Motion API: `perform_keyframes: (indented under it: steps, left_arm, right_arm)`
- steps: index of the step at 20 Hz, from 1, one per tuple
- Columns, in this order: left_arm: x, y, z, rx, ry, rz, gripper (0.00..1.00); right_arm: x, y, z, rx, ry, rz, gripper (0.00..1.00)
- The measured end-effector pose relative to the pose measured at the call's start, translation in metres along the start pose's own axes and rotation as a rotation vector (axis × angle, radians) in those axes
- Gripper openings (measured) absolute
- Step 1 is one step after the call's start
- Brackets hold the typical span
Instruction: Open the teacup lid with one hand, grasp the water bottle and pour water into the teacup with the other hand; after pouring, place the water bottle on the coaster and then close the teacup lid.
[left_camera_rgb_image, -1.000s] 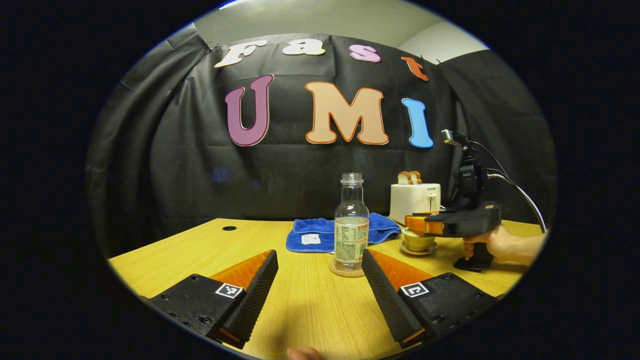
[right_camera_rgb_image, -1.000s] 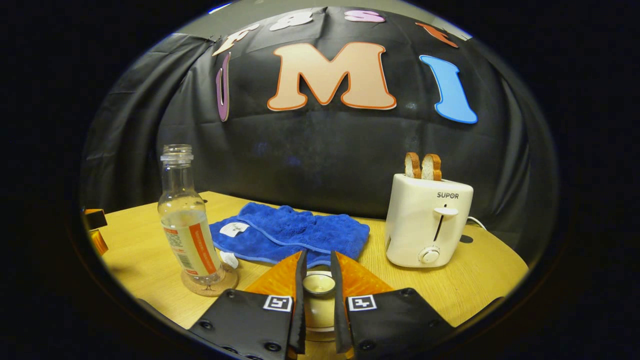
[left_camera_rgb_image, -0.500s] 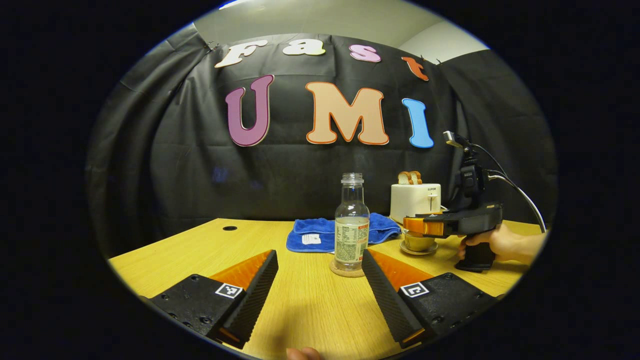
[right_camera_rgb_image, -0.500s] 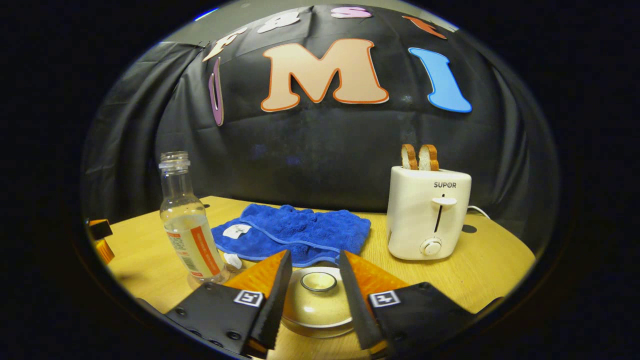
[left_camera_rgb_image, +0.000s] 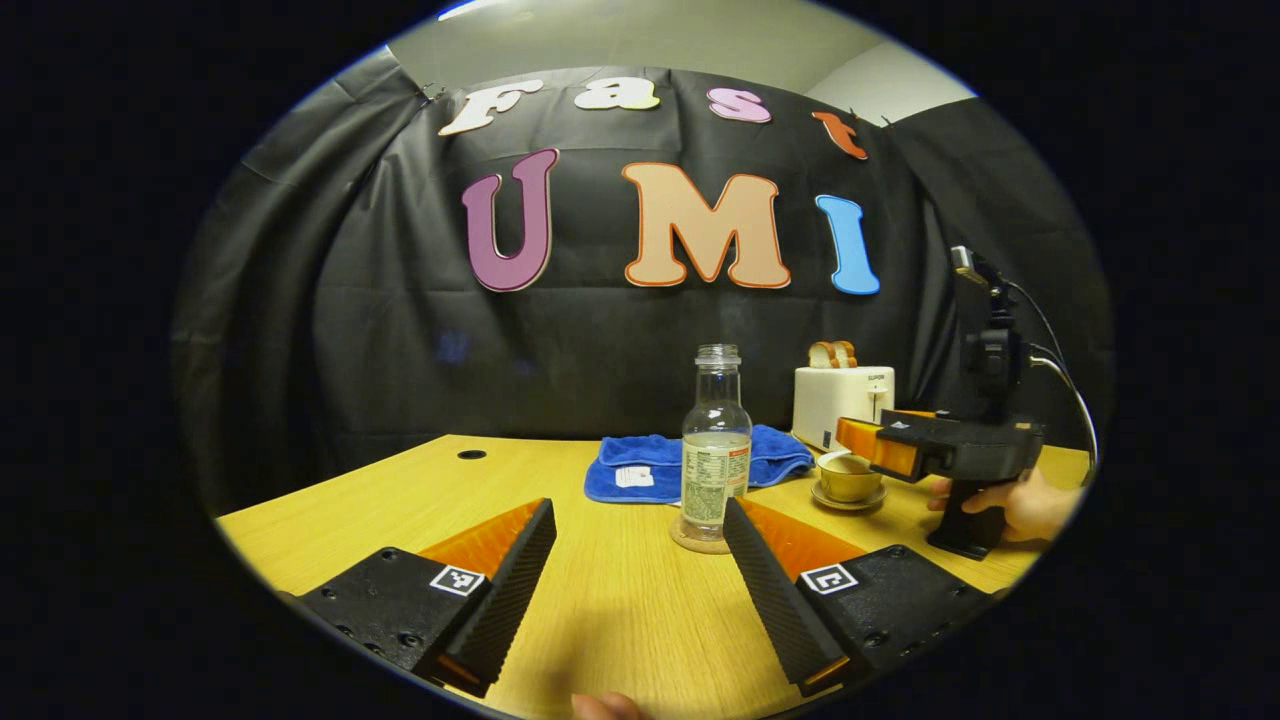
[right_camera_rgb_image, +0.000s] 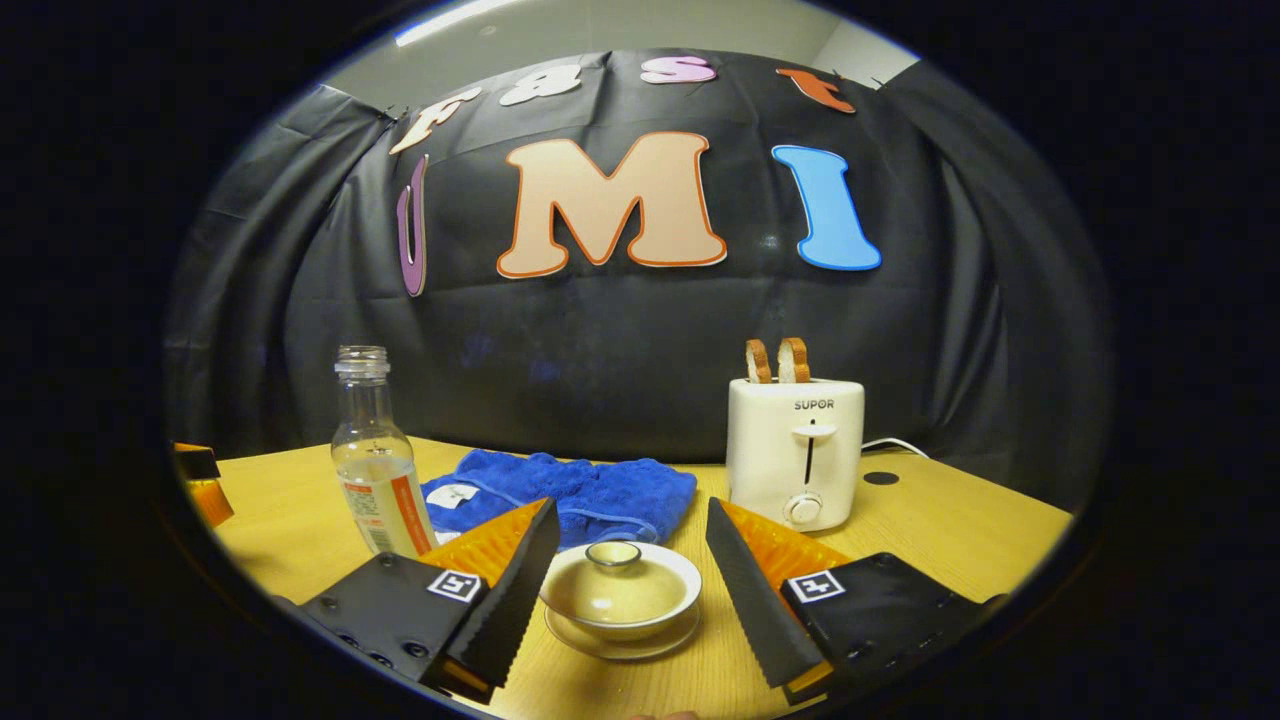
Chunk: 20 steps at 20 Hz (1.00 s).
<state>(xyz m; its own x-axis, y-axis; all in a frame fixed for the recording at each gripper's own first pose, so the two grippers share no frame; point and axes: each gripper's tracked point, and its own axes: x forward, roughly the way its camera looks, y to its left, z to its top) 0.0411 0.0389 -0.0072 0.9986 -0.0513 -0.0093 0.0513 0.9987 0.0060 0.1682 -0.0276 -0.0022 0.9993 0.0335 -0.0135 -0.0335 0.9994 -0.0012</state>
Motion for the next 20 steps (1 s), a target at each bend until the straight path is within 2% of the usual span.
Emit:
perform_keyframes:
  steps: [3,6,9,11,12,17,20]
  left_arm:
    - [-0.005,-0.01,0.001,0.001,-0.002,-0.003,1.0]
    - [-0.012,-0.021,0.001,0.0,-0.004,-0.01,0.98]
    - [-0.022,-0.032,0.002,0.001,-0.003,-0.016,0.98]
    - [-0.03,-0.037,0.003,0.002,-0.003,-0.008,0.98]
    - [-0.035,-0.04,0.002,0.003,-0.003,-0.008,0.98]
    - [-0.061,-0.042,0.004,0.003,-0.006,0.038,0.98]
    - [-0.072,-0.048,0.004,0.004,-0.002,0.041,0.98]
  right_arm:
    - [-0.03,0.005,0.002,0.0,-0.006,-0.004,0.92]
    - [-0.069,0.009,0.005,0.003,-0.011,-0.006,0.97]
    - [-0.108,0.018,0.005,0.003,-0.01,0.006,0.94]
    - [-0.128,0.012,0.007,0.004,-0.019,-0.033,0.92]
    - [-0.138,0.011,0.005,0.001,-0.015,-0.051,0.95]
    - [-0.172,0.022,0.007,0.001,-0.016,-0.047,0.95]
    - [-0.186,0.026,0.007,0.002,-0.014,-0.039,0.96]
